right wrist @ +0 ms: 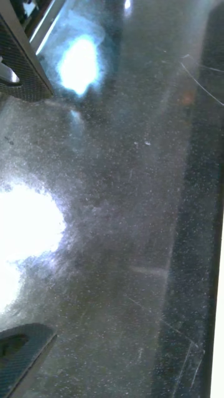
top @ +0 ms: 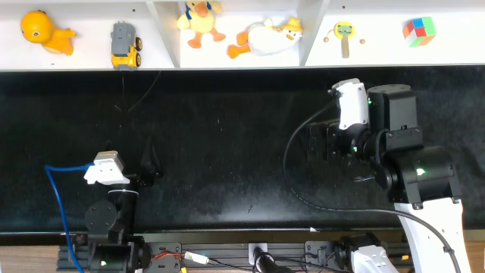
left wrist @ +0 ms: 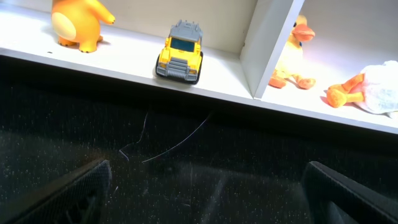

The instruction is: Store Toys

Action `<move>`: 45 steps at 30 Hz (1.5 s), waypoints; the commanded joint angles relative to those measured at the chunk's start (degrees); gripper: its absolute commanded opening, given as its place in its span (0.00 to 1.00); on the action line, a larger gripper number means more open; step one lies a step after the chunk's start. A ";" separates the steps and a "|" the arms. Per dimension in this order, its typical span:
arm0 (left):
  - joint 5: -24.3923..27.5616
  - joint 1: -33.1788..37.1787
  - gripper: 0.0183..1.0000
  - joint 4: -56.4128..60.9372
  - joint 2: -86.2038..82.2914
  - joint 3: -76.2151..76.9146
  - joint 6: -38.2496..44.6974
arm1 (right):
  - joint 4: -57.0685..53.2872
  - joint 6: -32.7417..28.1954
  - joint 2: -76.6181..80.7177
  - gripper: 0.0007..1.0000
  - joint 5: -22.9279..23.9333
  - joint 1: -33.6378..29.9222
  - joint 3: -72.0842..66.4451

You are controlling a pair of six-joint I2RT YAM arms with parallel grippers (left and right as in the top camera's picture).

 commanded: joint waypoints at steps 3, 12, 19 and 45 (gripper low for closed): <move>0.70 -0.46 1.00 -0.09 -0.57 -0.15 1.29 | 0.04 1.51 -0.76 1.00 0.90 0.28 1.86; 0.70 -0.46 1.00 -0.09 -0.57 -0.15 1.29 | 0.09 1.49 -0.96 1.00 1.03 0.26 1.86; 0.70 -0.46 1.00 -0.09 -0.57 -0.15 1.29 | 5.33 -1.73 -11.50 1.00 10.67 0.22 -2.08; 0.72 -0.46 1.00 -0.09 -0.57 -0.15 1.29 | 61.02 13.81 -61.29 0.99 11.52 0.37 -62.66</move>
